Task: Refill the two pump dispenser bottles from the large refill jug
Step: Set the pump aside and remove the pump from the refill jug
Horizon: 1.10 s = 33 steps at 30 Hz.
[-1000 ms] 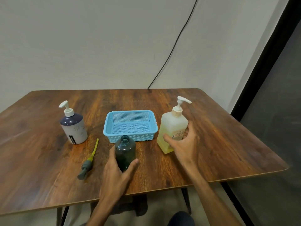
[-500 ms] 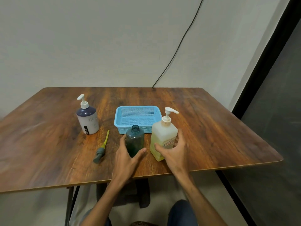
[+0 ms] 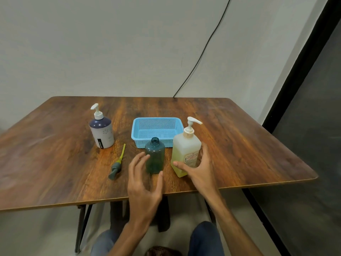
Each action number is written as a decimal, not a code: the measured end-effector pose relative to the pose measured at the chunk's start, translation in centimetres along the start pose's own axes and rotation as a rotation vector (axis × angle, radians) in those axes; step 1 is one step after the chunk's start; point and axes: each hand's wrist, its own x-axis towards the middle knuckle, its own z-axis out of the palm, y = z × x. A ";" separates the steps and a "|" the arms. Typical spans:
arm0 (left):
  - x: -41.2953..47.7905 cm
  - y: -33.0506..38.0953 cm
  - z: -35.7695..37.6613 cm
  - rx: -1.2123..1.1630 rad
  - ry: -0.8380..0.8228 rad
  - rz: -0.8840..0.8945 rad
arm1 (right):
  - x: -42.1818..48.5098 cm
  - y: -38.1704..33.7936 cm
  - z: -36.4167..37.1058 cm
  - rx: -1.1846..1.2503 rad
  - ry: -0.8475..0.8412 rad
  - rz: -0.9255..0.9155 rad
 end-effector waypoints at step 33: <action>1.8 2.3 8.8 -0.101 -0.225 -0.178 | 6.3 -5.7 -1.2 -0.056 -0.053 -0.088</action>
